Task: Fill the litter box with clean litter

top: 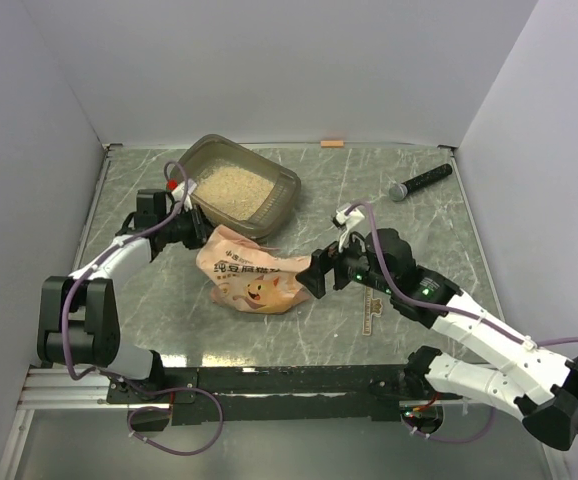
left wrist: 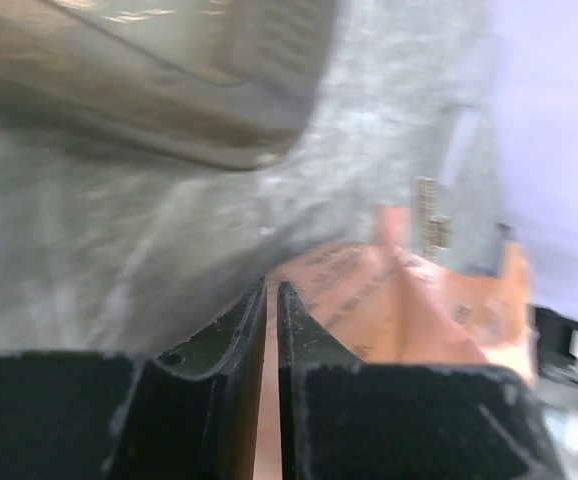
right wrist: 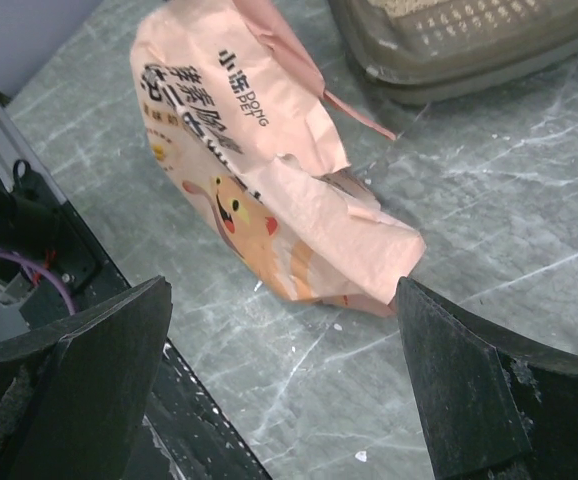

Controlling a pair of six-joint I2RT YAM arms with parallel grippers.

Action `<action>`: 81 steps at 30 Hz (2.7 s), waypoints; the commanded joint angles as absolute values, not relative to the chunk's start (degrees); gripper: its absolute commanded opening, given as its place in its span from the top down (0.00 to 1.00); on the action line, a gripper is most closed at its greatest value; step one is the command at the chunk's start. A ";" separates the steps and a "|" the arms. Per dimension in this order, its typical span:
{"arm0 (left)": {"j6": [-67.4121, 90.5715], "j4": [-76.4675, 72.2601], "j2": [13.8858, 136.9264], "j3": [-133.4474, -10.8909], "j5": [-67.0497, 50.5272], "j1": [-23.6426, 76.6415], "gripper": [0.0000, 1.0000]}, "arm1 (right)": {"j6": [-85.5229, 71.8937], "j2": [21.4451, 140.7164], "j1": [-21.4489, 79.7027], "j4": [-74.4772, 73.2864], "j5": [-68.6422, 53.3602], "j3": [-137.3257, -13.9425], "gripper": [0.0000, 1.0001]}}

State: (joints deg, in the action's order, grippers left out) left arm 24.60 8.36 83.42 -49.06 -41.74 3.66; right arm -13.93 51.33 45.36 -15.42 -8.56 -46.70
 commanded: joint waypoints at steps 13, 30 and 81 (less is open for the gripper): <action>44.99 -28.82 81.30 -39.38 -70.22 4.04 0.85 | -4.14 58.09 43.77 -12.40 -11.42 -56.16 0.00; 50.90 -34.37 76.03 -35.51 -75.41 4.57 0.85 | 13.53 65.65 42.01 -3.09 -20.74 -54.49 0.00; 27.70 2.78 62.85 -55.80 -63.81 4.66 0.55 | 24.52 78.58 41.75 -16.51 -36.55 -76.10 1.00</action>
State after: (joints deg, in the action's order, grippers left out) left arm 37.67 -8.64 68.62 -48.80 -67.64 4.49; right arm 22.31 84.82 41.95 -12.23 -32.60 -69.28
